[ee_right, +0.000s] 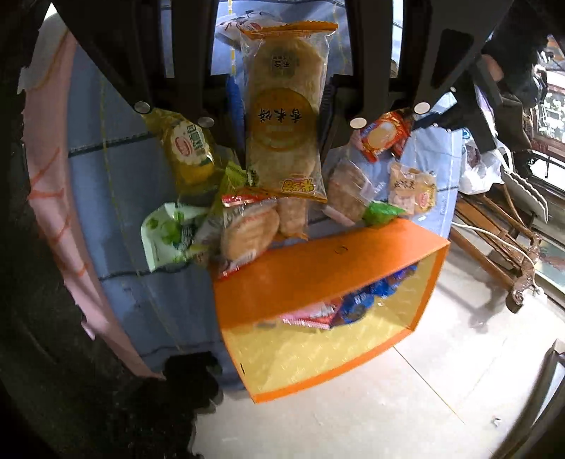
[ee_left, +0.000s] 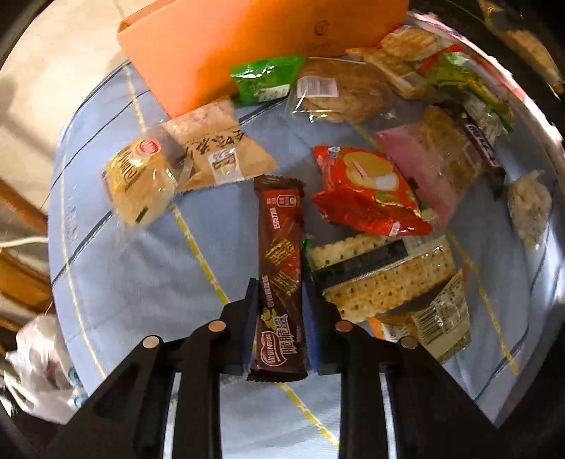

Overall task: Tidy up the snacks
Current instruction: 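Grasp a brown chocolate bar with left tool while right tool grasps a round biscuit packet, then drop the chocolate bar and biscuit packet into the orange box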

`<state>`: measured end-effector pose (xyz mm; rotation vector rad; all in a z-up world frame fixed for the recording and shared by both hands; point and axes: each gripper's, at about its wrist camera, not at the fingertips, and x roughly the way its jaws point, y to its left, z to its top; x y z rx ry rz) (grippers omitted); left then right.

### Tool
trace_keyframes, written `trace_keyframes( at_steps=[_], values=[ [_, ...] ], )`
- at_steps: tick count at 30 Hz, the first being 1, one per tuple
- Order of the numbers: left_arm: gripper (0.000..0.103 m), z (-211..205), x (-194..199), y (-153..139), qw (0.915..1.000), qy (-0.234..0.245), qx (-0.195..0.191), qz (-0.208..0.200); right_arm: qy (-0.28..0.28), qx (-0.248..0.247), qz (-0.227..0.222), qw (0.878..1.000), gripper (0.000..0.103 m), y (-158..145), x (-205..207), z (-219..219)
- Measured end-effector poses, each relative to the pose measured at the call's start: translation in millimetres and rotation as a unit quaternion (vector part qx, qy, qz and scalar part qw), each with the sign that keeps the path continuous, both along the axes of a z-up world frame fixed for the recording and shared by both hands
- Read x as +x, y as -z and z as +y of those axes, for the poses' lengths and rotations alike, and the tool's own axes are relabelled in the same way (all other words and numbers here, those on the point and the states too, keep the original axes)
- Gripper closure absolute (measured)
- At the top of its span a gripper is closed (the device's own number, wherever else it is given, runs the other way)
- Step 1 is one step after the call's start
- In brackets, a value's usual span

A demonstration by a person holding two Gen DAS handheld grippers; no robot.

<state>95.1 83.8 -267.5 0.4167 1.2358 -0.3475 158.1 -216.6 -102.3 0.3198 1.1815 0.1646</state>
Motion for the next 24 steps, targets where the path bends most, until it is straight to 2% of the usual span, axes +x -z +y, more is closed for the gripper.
trace_keyframes(
  at_steps=[2,4,6,8,10,13,15,17,19,21,24],
  values=[
    [0.081,-3.0,-5.6,-8.3,0.9997,-0.021,-0.009,0.005,-0.002,0.006,-0.009,1.0,0.068,-6.9,-3.0,-0.9],
    [0.08,-9.3,-13.6,-20.0,0.999,-0.037,-0.015,-0.018,-0.002,0.006,-0.012,1.0,0.068,-11.8,-5.6,-2.3],
    [0.08,-4.0,-15.0,-23.7,0.9971,-0.067,-0.035,0.006,-0.004,0.01,-0.017,1.0,0.068,-17.2,-8.1,-4.5],
    [0.08,4.2,-18.1,-29.2,0.9948,-0.084,-0.055,0.008,-0.002,0.014,-0.025,1.0,0.068,-24.4,-12.0,-6.8],
    [0.08,10.0,-22.2,-40.1,0.9946,-0.092,-0.047,-0.005,-0.001,0.019,-0.034,0.999,0.068,-32.9,-15.7,-9.6],
    [0.08,12.8,-14.4,-78.3,0.9918,-0.108,-0.065,-0.021,0.003,0.031,-0.046,0.998,0.068,-41.8,-15.5,-13.7],
    [0.08,17.8,-0.9,-105.1,0.9901,-0.132,-0.038,-0.032,0.009,0.036,-0.056,0.998,0.068,-47.8,-11.7,-15.4],
    [0.08,27.5,17.3,-138.1,0.9837,-0.168,-0.047,-0.044,0.006,0.037,-0.061,0.997,0.068,-56.9,2.1,-14.9],
    [0.08,31.4,41.1,-178.9,0.9766,-0.191,-0.082,-0.056,0.004,0.044,-0.069,0.997,0.068,-69.5,23.2,-14.9],
    [0.08,24.5,69.3,-214.9,0.973,-0.196,-0.095,-0.077,0.003,0.034,-0.088,0.996,0.068,-86.3,49.1,-12.3],
    [0.08,13.7,121.8,-244.6,0.9703,-0.2,-0.104,-0.087,-0.011,0.013,-0.09,0.996,0.068,-101.6,106.5,0.5]
  ],
)
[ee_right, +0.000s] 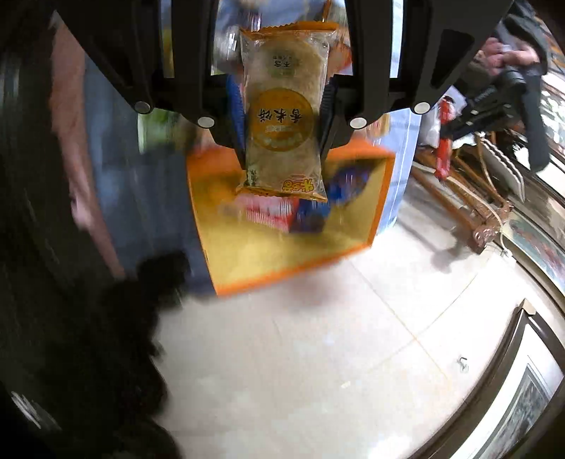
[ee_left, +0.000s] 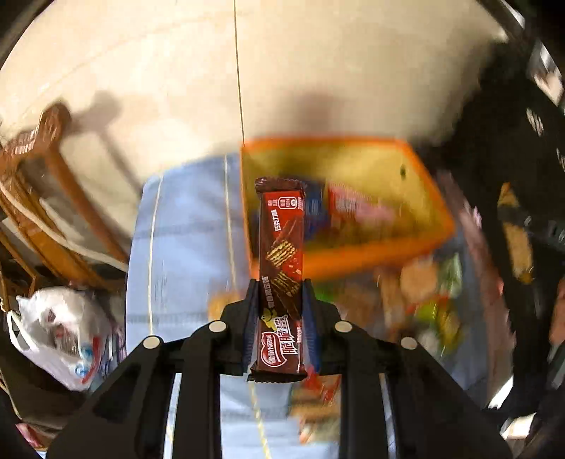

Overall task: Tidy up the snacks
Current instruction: 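Drop the chocolate bar and biscuit packet into the orange box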

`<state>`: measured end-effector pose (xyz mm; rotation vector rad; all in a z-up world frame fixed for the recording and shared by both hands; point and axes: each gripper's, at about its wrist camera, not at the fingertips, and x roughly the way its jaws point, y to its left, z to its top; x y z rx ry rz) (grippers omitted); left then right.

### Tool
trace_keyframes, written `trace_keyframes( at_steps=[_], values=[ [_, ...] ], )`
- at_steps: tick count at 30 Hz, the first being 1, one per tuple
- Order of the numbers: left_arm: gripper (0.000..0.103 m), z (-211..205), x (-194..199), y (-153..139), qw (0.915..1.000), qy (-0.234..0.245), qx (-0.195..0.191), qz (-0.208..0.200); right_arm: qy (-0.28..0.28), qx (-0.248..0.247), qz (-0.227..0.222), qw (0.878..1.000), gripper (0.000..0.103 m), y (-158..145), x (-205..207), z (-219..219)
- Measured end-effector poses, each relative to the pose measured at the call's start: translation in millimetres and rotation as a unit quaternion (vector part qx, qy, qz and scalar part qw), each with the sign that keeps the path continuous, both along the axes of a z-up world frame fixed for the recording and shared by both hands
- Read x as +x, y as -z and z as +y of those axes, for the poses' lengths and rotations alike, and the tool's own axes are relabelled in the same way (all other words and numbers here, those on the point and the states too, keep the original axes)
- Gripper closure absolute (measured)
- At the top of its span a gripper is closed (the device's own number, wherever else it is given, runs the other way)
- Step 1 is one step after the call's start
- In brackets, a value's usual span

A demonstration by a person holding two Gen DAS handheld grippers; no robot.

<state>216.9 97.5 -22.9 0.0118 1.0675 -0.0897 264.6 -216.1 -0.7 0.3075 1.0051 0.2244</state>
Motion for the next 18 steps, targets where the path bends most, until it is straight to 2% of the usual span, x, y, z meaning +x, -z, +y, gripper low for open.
trace_keyframes(
  at_steps=[2,4,8,9,10,11,12,13,14,16,18],
  values=[
    [0.08,-4.9,30.5,-5.2,0.9998,-0.013,0.01,-0.009,-0.012,-0.001,0.013,1.0,0.068,1.2,28.2,9.0],
    [0.08,-12.3,56.2,-1.9,0.9987,-0.021,0.044,-0.014,-0.03,-0.02,0.023,0.999,0.068,4.9,54.5,20.1],
    [0.08,-26.0,91.7,17.3,0.9981,-0.016,0.059,0.015,-0.05,-0.057,0.039,0.996,0.068,20.3,87.5,36.7],
    [0.08,-26.6,97.2,21.5,0.9979,-0.014,0.061,0.017,-0.054,-0.077,0.046,0.994,0.064,27.9,95.0,41.0],
    [0.08,-29.1,104.2,27.2,0.9975,-0.01,0.066,0.022,-0.057,-0.09,0.051,0.993,0.055,32.8,98.0,43.7],
    [0.069,-32.3,112.0,34.0,0.9971,-0.001,0.072,0.027,-0.062,-0.106,0.058,0.991,0.017,40.2,102.3,46.4],
    [0.053,-36.6,118.2,41.9,0.9963,0.007,0.079,0.033,-0.066,-0.118,0.062,0.989,0.004,47.7,103.8,48.8],
    [0.012,-37.5,121.2,49.1,0.995,0.012,0.091,0.039,-0.07,-0.125,0.067,0.987,0.004,55.7,104.9,48.8],
    [0.004,-37.6,121.5,54.3,0.9935,0.007,0.108,0.036,-0.074,-0.131,0.075,0.986,0.004,64.2,104.0,47.1],
    [0.004,-34.5,115.0,61.1,0.9904,0.0,0.138,0.014,-0.073,-0.135,0.092,0.984,0.004,78.3,96.5,39.7],
    [0.004,-25.9,110.2,69.3,0.9881,-0.004,0.152,0.024,-0.06,-0.134,0.11,0.983,0.004,92.1,76.2,26.5]
  ],
)
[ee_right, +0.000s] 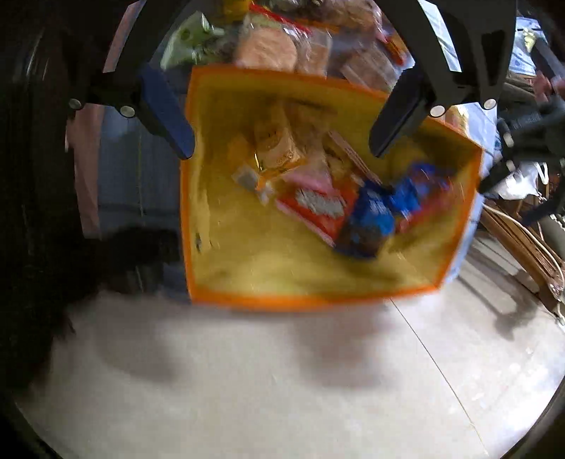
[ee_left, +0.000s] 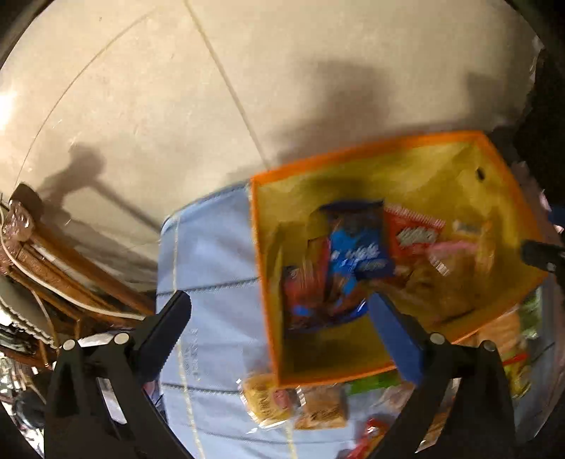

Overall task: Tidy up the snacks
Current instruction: 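Drop the chocolate bar and biscuit packet into the orange box, then grasp a yellow bread packet with left tool while right tool grasps a round biscuit packet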

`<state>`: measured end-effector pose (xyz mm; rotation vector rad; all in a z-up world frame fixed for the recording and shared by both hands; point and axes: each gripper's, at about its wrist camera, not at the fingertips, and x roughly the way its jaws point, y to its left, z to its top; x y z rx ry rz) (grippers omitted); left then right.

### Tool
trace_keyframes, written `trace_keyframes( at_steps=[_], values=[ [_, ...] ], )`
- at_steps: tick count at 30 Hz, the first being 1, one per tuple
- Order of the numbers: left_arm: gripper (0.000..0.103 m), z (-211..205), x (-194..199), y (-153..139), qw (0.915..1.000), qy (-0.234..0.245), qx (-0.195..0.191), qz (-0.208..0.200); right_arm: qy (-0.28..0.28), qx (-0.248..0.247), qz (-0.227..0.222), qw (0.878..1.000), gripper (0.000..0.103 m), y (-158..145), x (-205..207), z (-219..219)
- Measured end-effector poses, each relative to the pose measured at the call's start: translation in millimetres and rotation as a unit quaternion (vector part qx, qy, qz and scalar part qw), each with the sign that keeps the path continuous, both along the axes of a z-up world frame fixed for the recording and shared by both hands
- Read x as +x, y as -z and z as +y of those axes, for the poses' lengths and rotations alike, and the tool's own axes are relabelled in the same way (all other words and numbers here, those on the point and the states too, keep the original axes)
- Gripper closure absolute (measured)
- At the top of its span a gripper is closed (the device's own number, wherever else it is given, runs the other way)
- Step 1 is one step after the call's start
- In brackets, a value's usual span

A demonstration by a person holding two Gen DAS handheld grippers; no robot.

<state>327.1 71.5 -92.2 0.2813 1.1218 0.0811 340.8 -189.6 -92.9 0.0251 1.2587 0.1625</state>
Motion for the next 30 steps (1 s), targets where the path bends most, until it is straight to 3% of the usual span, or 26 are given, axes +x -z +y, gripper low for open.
trace_keyframes(
  at_steps=[4,8,11,17,20,22,24,28,30],
  values=[
    [0.004,29.2,-18.2,5.2,0.9998,-0.019,-0.005,-0.001,0.033,-0.029,0.018,0.999,0.004,39.5,-52.5,-22.1],
    [0.004,57.8,-54.9,21.5,0.9987,-0.05,0.01,-0.003,0.057,-0.018,0.055,0.997,0.004,89.7,-78.4,-22.8],
    [0.004,74.1,-74.6,35.6,0.9978,-0.063,0.015,0.011,0.06,-0.018,0.028,0.998,0.004,97.3,-76.2,-10.7],
    [0.004,113.5,-111.4,69.2,0.9922,-0.108,-0.015,0.06,0.007,-0.105,0.007,0.994,0.003,118.2,-67.4,21.9],
    [0.004,127.2,-118.2,83.3,0.9888,-0.125,-0.014,0.079,0.017,-0.092,-0.003,0.996,0.004,117.6,-71.3,17.7],
    [0.004,130.8,-121.5,88.6,0.9884,-0.127,0.001,0.083,0.013,-0.106,-0.002,0.994,0.015,112.7,-78.5,15.5],
    [0.004,127.7,-121.7,90.7,0.9897,-0.116,0.013,0.084,0.006,-0.108,0.005,0.994,0.042,109.2,-85.1,12.3],
    [0.004,113.5,-119.1,97.7,0.9921,-0.086,0.042,0.08,0.024,-0.081,0.02,0.996,0.051,102.9,-97.2,1.1],
    [0.004,105.1,-114.6,99.4,0.9936,-0.069,0.052,0.072,0.039,-0.065,0.018,0.997,0.061,94.4,-102.5,-5.1]
  ],
)
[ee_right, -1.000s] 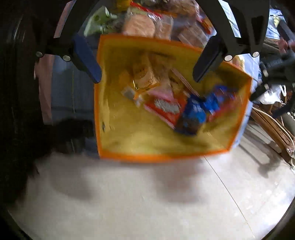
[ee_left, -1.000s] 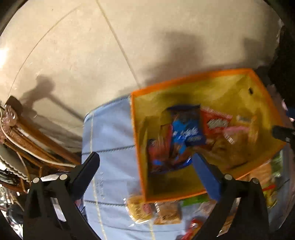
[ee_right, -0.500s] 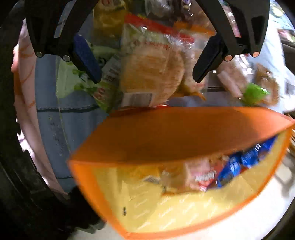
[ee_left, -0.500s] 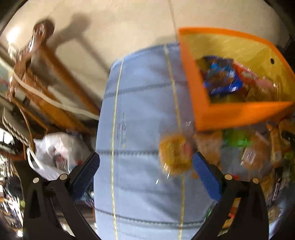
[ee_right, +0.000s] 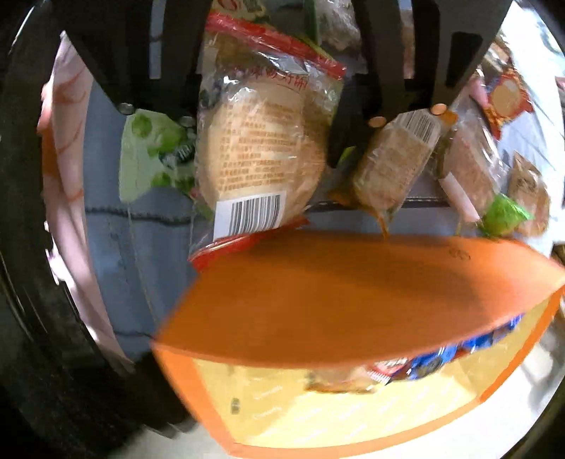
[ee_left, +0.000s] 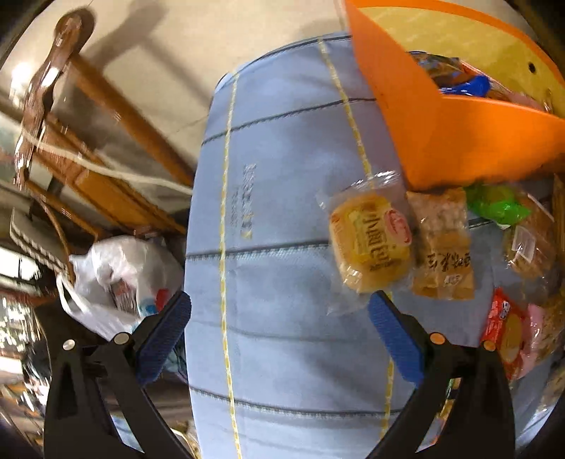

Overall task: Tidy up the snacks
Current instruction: 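Grasp a yellow bread packet with left tool while right tool grasps a round biscuit packet, then carry both packets over the orange box and release them inside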

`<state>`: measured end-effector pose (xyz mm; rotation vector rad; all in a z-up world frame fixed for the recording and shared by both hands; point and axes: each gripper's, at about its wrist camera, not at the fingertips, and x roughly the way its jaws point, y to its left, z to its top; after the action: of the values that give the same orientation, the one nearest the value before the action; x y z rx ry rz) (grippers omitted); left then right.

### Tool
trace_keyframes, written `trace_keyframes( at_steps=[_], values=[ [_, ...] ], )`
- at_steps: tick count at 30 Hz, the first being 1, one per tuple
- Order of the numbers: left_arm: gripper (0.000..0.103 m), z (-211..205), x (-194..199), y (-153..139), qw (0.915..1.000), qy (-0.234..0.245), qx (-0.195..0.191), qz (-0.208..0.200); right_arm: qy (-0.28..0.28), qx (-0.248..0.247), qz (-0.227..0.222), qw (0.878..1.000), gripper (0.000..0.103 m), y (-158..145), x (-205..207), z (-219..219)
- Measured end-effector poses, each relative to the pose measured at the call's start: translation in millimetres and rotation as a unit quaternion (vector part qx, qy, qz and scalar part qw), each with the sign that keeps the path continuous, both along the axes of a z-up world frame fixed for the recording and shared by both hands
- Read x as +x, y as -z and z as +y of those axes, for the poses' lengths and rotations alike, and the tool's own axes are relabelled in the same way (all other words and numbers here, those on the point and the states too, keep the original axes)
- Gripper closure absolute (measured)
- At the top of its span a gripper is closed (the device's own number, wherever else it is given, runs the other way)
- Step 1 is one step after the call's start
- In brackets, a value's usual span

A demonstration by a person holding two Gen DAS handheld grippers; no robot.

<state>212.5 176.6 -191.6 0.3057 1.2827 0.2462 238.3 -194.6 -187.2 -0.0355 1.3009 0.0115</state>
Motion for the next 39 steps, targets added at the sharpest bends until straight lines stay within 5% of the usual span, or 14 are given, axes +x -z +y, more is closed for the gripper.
trace_keyframes(
  at_steps=[13,14,15,19,20,21,23,26,31,32,33,39],
  values=[
    [0.006,-7.6,35.1,33.4,0.9962,-0.011,-0.081,-0.029,0.023,0.074,-0.062,0.995,0.061,-78.7,-41.7,-27.4],
    [0.033,-4.4,36.8,39.3,0.9918,-0.021,-0.121,-0.034,0.024,0.075,-0.065,0.995,0.061,-76.2,-38.4,-35.3],
    [0.049,-2.1,37.1,45.0,0.986,-0.027,-0.162,-0.031,0.026,0.076,-0.069,0.994,0.061,-78.2,-39.1,-38.6],
    [0.051,-13.4,36.3,45.5,0.9893,-0.017,-0.143,-0.024,0.032,0.086,-0.073,0.993,0.061,-82.0,-45.8,-47.7],
    [0.051,-15.3,34.8,46.2,0.9903,-0.012,-0.137,-0.022,0.03,0.079,-0.062,0.995,0.056,-77.0,-44.7,-47.0],
    [0.051,-15.1,34.0,47.1,0.9905,-0.011,-0.135,-0.022,0.032,0.068,-0.052,0.996,0.027,-71.5,-40.7,-43.0],
    [0.051,-12.7,32.8,47.0,0.9896,-0.02,-0.141,-0.021,0.047,0.054,-0.053,0.996,0.004,-62.2,-35.5,-34.9],
    [0.051,-9.2,29.6,47.1,0.9891,-0.035,-0.143,-0.011,0.04,0.006,-0.068,0.997,0.004,-49.7,-17.6,-6.8],
    [0.051,-5.0,19.6,44.9,0.9899,-0.024,-0.139,-0.013,0.06,-0.029,-0.028,0.997,0.004,4.6,12.7,25.3],
    [0.051,-3.0,18.6,44.8,0.989,-0.028,-0.144,-0.013,0.06,-0.047,-0.029,0.997,0.016,11.9,12.6,29.0],
    [0.051,-0.5,19.1,45.0,0.9882,-0.031,-0.15,-0.013,0.058,-0.04,-0.042,0.997,0.031,12.5,9.3,30.8],
    [0.051,6.8,17.1,44.4,0.986,-0.034,-0.163,-0.008,0.051,-0.039,-0.044,0.997,0.031,-17.9,-20.0,19.9]
  ],
)
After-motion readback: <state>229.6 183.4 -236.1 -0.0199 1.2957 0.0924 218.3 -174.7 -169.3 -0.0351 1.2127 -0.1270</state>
